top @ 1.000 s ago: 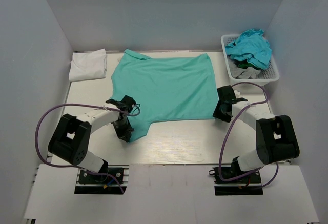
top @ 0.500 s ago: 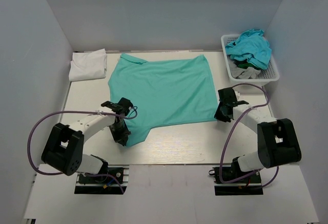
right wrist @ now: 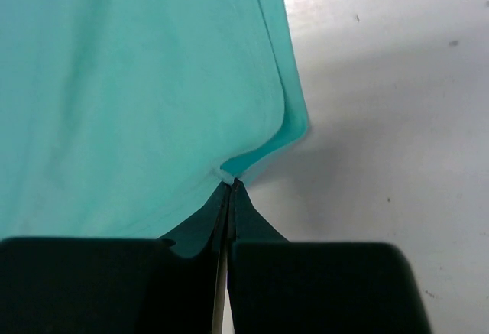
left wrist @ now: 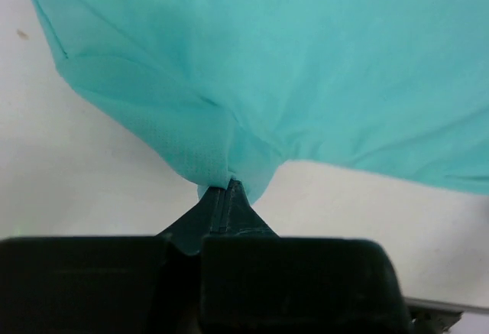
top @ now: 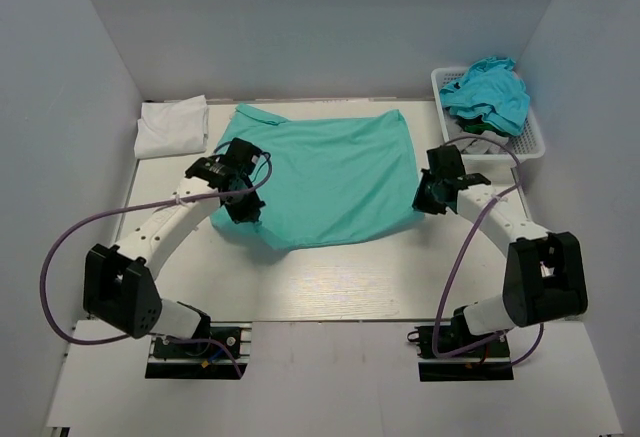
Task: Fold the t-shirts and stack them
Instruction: Fold the flattened tshirt in 1/3 of the way
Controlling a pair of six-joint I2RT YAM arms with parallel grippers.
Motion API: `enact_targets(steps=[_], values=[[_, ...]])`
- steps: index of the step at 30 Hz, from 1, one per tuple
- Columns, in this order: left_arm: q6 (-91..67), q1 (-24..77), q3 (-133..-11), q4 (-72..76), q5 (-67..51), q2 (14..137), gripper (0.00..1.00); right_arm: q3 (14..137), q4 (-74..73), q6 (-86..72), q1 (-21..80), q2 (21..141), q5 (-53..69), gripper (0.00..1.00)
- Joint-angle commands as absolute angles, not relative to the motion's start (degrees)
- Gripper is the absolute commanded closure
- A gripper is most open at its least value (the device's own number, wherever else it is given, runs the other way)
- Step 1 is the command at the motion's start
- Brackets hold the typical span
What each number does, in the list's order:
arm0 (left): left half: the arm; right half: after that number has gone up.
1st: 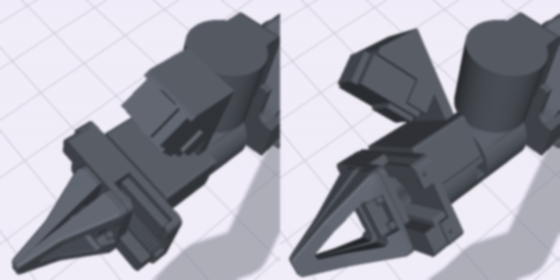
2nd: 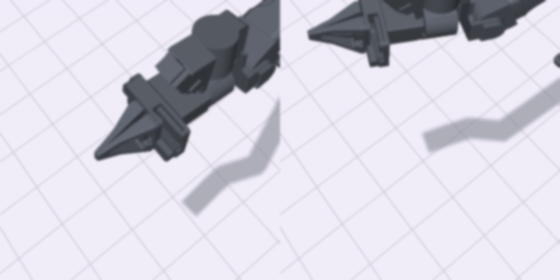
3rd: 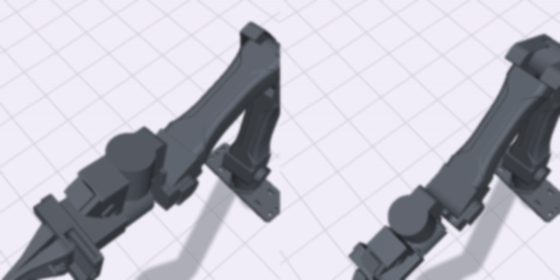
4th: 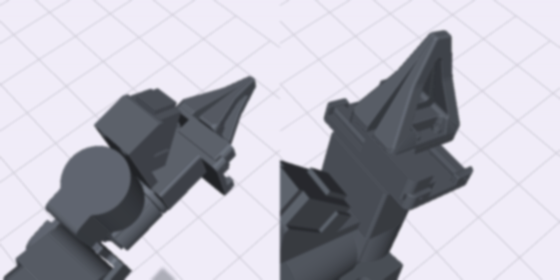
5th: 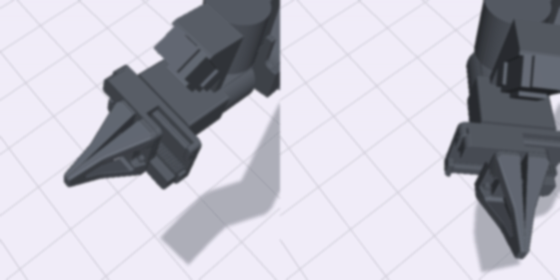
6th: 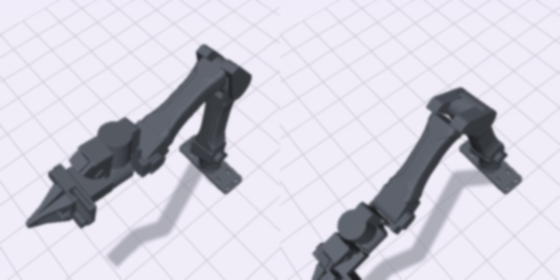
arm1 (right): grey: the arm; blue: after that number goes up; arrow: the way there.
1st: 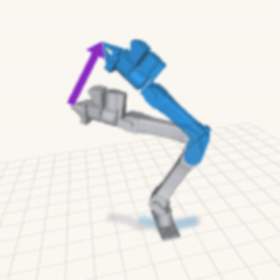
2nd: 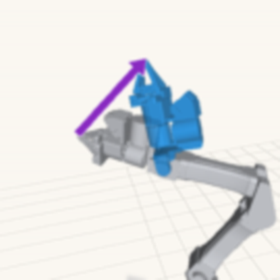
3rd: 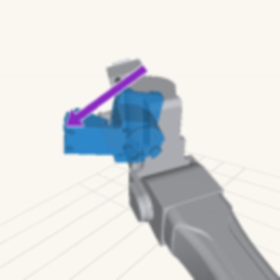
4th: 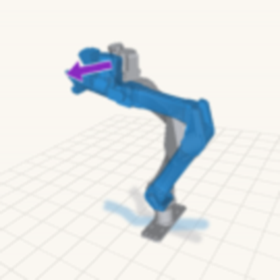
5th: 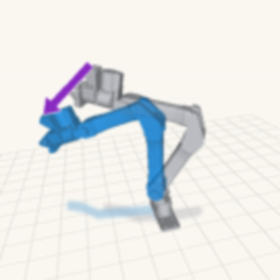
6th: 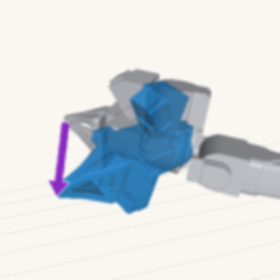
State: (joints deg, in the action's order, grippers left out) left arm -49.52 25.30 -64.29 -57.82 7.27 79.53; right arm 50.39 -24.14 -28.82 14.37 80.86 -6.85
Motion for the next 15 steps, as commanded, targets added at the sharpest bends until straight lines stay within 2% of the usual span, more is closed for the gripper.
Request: enact_targets(steps=[1, 7, 15], values=[[-47.9, 24.7, -71.3, -56.4, 13.5, 82.2, 1.00, 56.5, -26.0, -27.2, 14.2, 83.8, -6.1, 1.00], [-47.2, 22.4, -77.1, -50.6, 19.4, 86.8, 1.00, 66.5, -28.1, -25.6, 14.2, 90.2, -8.2, 1.00], [-45.4, 18.6, -83.8, -47.7, 20.3, 92.5, 1.00, 76.7, -30.8, -22.9, 14.1, 97.1, -12.6, 1.00]])
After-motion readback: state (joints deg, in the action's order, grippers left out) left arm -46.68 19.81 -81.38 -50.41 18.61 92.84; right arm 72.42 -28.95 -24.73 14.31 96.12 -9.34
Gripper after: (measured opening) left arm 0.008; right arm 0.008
